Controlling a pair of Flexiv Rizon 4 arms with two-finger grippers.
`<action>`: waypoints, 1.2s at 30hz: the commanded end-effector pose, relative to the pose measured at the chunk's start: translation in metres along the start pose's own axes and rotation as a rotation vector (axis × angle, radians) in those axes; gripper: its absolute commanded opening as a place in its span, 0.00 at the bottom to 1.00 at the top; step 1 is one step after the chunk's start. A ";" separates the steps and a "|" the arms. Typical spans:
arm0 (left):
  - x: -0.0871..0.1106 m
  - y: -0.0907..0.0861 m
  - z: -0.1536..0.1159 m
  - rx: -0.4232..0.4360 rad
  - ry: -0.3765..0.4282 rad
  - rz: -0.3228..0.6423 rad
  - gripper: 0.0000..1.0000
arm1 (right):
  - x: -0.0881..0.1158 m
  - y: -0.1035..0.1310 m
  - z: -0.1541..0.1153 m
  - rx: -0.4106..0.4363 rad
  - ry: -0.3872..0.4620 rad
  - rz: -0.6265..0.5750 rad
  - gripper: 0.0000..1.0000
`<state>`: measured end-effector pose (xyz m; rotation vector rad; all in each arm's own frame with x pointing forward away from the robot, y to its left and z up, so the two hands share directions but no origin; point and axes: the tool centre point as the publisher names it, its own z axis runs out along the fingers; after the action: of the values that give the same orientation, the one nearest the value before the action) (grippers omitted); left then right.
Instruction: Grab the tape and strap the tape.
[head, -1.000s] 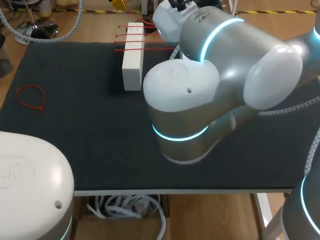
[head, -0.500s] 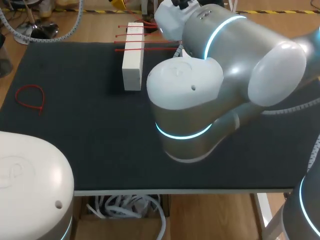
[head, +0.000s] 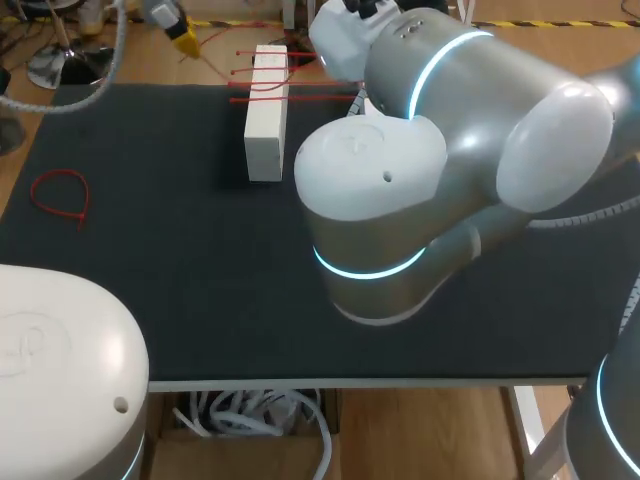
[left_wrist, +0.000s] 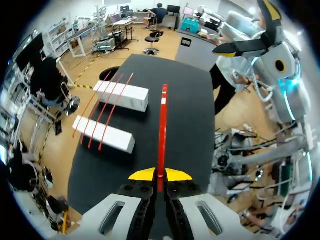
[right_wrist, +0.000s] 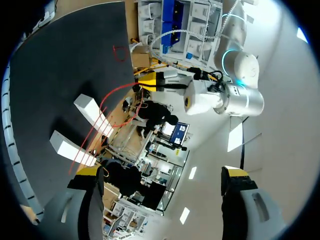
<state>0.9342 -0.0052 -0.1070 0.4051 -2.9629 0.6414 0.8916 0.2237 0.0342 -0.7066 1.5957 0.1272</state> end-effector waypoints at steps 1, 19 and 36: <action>-0.011 0.052 0.012 0.033 0.012 -0.064 0.00 | -0.002 -0.002 -0.001 -0.004 0.005 -0.003 1.00; -0.043 0.224 0.041 -0.150 0.057 -0.404 0.00 | -0.002 -0.002 -0.001 -0.004 0.005 -0.003 1.00; -0.060 0.262 0.045 -0.176 0.099 -0.464 1.00 | -0.002 -0.002 -0.001 -0.004 0.005 -0.003 1.00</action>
<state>0.9171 0.2200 -0.2596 0.9710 -2.6613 0.3362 0.8918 0.2239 0.0341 -0.7068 1.5951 0.1267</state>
